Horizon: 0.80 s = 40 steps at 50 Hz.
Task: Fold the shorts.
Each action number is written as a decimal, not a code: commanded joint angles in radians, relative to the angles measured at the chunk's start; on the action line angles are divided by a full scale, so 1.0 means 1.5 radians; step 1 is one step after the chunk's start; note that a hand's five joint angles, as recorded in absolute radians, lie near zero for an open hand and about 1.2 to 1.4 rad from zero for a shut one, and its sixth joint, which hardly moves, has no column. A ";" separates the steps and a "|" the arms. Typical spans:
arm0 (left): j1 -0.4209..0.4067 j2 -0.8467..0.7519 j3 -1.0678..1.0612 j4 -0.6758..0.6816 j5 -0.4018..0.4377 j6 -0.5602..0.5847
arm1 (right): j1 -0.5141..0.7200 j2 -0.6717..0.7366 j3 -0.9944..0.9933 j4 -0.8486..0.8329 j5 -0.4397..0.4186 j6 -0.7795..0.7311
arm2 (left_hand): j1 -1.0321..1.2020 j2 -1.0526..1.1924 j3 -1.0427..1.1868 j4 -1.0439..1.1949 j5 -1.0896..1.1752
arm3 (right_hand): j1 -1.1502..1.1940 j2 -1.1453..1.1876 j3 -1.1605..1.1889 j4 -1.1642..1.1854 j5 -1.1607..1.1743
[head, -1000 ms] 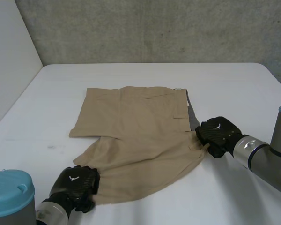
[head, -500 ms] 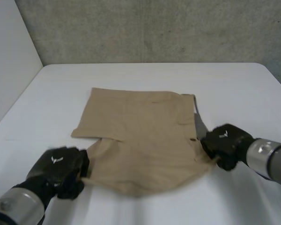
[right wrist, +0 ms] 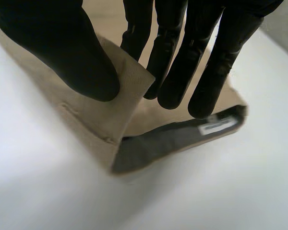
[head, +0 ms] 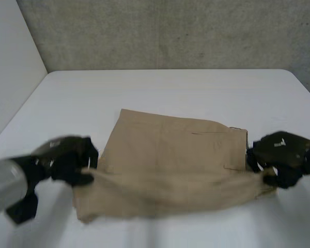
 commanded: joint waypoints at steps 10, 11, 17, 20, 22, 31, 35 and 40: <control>-0.136 -0.557 0.543 0.177 -0.192 0.003 | 0.196 0.284 -0.247 -0.321 0.301 0.249 | 0.170 0.132 0.139 0.125 0.169 | 0.285 0.143 0.142 0.137 0.149; -0.139 -0.575 0.564 0.182 -0.193 0.005 | 0.199 0.291 -0.252 -0.339 0.311 0.255 | 0.170 0.132 0.139 0.125 0.169 | 0.285 0.143 0.142 0.137 0.149; -0.163 -0.682 0.674 0.267 -0.195 0.031 | 0.219 0.335 -0.268 -0.460 0.359 0.266 | 0.170 0.132 0.139 0.125 0.169 | 0.285 0.143 0.142 0.137 0.149; -0.171 -0.711 0.699 0.314 -0.205 0.051 | 0.224 0.368 -0.284 -0.496 0.390 0.259 | 0.170 0.132 0.139 0.125 0.169 | 0.285 0.143 0.142 0.137 0.149; -0.172 -0.738 0.731 0.346 -0.224 0.071 | 0.229 0.390 -0.302 -0.508 0.406 0.252 | 0.170 0.132 0.139 0.125 0.169 | 0.285 0.143 0.142 0.137 0.149; -0.179 -0.808 0.804 0.361 -0.226 0.093 | 0.248 0.473 -0.388 -0.516 0.458 0.197 | 0.170 0.132 0.139 0.125 0.169 | 0.063 -0.079 -0.080 -0.086 -0.073; -0.190 -0.808 0.789 0.373 -0.210 0.096 | 0.251 0.454 -0.394 -0.535 0.481 0.227 | -0.645 -0.682 -0.676 -0.689 -0.646 | -0.530 -0.671 -0.672 -0.678 -0.665; -0.194 -0.788 0.772 0.412 -0.218 0.095 | 0.252 0.378 -0.370 -0.589 0.490 0.286 | -0.645 -0.682 -0.676 -0.689 -0.646 | -0.530 -0.671 -0.672 -0.678 -0.665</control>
